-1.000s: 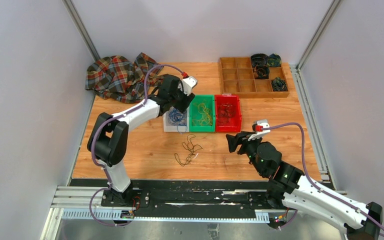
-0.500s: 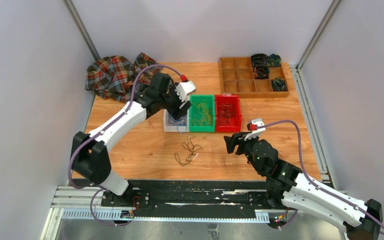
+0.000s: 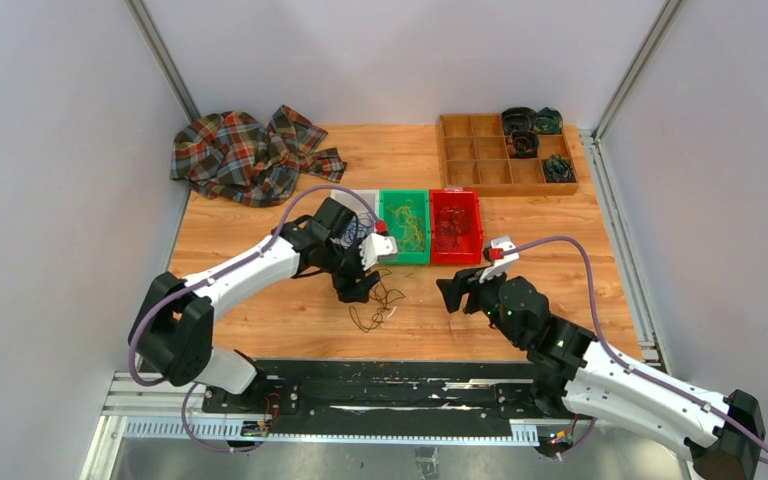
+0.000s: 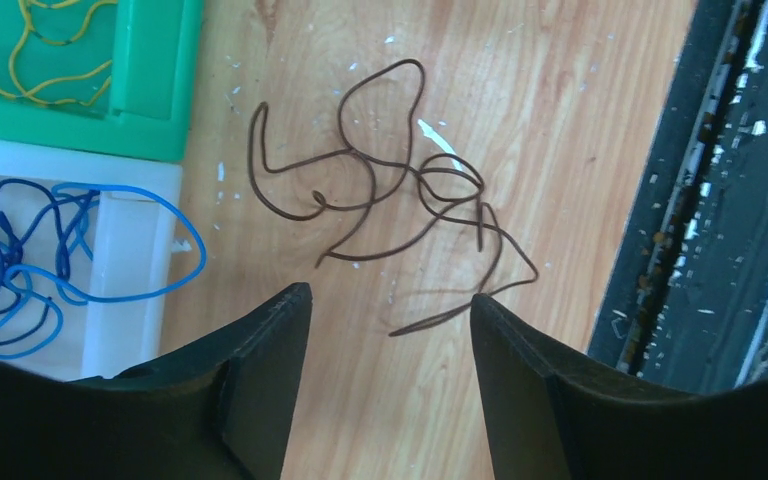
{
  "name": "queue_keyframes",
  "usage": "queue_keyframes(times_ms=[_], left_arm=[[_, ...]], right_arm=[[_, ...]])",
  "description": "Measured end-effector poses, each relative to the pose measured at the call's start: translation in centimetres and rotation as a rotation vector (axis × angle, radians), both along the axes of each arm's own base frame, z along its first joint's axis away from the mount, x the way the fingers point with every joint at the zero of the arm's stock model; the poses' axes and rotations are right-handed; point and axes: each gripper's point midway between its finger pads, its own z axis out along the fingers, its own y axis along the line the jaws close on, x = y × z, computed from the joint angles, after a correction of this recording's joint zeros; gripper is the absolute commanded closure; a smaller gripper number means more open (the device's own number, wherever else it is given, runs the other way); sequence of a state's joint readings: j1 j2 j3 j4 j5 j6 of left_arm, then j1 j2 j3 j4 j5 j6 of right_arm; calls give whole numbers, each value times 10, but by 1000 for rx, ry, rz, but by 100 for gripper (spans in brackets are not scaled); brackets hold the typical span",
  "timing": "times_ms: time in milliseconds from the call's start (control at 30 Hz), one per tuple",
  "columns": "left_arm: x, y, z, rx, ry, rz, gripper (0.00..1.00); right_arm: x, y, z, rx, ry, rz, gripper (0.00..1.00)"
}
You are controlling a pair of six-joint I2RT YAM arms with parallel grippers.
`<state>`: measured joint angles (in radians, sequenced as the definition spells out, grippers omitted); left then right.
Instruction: Untangle the cables
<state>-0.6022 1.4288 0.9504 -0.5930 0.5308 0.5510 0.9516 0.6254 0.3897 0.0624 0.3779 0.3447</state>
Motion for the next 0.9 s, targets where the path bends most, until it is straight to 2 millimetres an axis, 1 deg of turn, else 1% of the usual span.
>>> queue_keyframes(times_ms=[167,367,467,567,633,700,767,833,900], left_arm=[[16,-5,-12,15,-41,9,46],[30,-9,-26,29,-71,6,55],[34,-12,-30,28,-79,-3,66],[35,-15,-34,22,-77,-12,84],[32,-17,-33,13,-69,-22,93],[30,-20,-30,-1,-58,-32,99],[27,-23,-23,-13,-42,-41,99],[24,-26,-8,-33,-32,-50,99],[23,-31,19,-71,-40,-54,99]], right_arm=[[-3,2,4,26,0,16,33],[-5,5,0,21,13,37,33],[-6,8,-3,15,24,51,33],[-7,9,-5,13,29,58,33],[-8,10,-6,11,31,62,34],[-8,11,-7,7,36,67,34],[-8,12,-8,5,39,73,34],[-9,13,-9,4,41,78,33],[-10,14,-8,5,41,92,32]])
